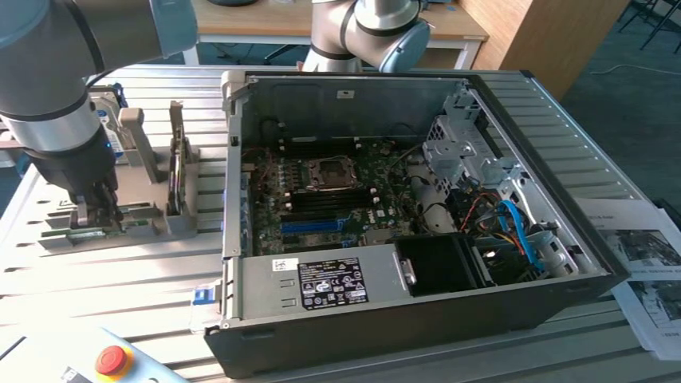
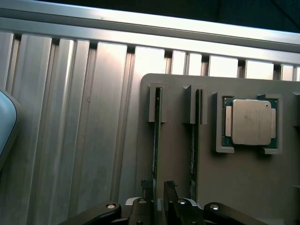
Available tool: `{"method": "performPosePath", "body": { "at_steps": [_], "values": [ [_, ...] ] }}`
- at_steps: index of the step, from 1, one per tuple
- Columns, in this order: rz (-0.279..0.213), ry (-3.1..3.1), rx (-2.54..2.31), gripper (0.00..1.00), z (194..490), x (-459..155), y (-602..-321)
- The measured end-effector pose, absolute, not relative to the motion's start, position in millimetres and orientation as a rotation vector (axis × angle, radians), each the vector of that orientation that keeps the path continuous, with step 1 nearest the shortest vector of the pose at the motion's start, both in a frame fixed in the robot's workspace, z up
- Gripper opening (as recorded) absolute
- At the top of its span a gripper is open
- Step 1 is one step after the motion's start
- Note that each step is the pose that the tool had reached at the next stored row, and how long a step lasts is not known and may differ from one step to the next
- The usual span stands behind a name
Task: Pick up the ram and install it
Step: 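Pick up the ram and move it above insertion slot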
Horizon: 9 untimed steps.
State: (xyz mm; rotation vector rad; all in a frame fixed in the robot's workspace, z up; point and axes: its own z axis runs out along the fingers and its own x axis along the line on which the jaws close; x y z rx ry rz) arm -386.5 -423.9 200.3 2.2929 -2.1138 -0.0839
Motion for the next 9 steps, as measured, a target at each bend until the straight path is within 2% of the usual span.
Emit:
{"method": "performPosePath", "body": {
  "at_steps": [9],
  "values": [
    [-0.084, -2.114, 2.293, 0.24, 199.7, -386.4, -423.9]
  ]
}}
